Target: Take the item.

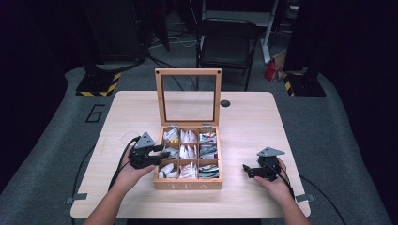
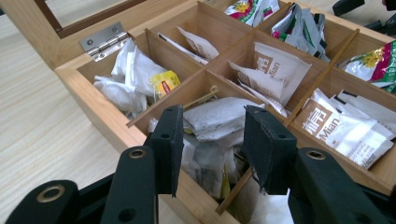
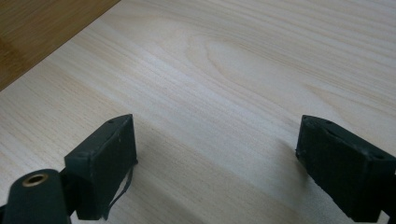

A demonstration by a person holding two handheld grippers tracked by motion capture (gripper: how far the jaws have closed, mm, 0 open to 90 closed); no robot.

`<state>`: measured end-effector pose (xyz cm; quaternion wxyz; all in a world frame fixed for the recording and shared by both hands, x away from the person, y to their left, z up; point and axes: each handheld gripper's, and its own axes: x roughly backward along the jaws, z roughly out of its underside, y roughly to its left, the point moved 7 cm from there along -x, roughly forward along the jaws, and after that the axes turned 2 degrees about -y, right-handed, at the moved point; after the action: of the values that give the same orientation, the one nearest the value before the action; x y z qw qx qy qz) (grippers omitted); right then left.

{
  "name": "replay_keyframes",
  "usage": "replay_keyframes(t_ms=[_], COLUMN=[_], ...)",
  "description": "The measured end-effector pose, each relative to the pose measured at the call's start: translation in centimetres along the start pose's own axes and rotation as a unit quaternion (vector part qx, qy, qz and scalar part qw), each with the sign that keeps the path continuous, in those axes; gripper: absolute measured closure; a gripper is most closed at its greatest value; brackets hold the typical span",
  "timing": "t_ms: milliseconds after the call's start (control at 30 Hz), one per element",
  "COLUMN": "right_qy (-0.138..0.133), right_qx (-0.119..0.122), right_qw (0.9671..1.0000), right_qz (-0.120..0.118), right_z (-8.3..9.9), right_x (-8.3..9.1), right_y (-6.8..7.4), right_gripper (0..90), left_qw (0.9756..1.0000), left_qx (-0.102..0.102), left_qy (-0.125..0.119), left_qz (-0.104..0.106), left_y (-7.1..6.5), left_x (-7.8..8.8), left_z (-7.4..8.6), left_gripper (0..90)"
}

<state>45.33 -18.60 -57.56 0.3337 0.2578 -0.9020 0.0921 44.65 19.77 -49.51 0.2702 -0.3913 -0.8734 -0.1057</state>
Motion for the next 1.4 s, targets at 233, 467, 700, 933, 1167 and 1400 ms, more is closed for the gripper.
replay_keyframes(t_ms=[233,467,700,933,1167,1400], right_qy=[0.000,0.000,0.000,0.000,0.000,0.000], right_qx=[0.000,0.000,0.000,0.000,0.000,0.000], right_qw=[1.0000,1.0000,1.0000,1.0000,1.0000,1.0000], right_qz=[0.000,0.000,0.000,0.000,0.000,0.000], right_z=[0.0,0.0,0.0,0.0,0.0,0.0], right_x=[0.0,0.0,0.0,0.0,0.0,0.0], right_y=[0.0,0.0,0.0,0.0,0.0,0.0], right_gripper=[11.5,11.5,11.5,11.5,11.5,11.5], left_qw=[0.9999,0.9998,0.9998,0.9999,0.9999,0.9998], left_qx=[-0.005,0.006,0.007,0.005,0.009,0.020], left_qy=[0.001,0.014,0.013,0.008,0.000,-0.007], left_qz=[0.009,0.010,0.012,0.011,0.009,0.006], left_y=[-0.3,-0.4,-0.4,-0.4,-0.3,0.0], left_x=[-0.6,-1.0,-0.8,-0.5,-0.1,0.6], left_z=[-0.6,-0.8,-1.0,-1.3,-2.1,-3.2], left_gripper=[62.3,73.8,85.3,90.0,90.0,90.0])
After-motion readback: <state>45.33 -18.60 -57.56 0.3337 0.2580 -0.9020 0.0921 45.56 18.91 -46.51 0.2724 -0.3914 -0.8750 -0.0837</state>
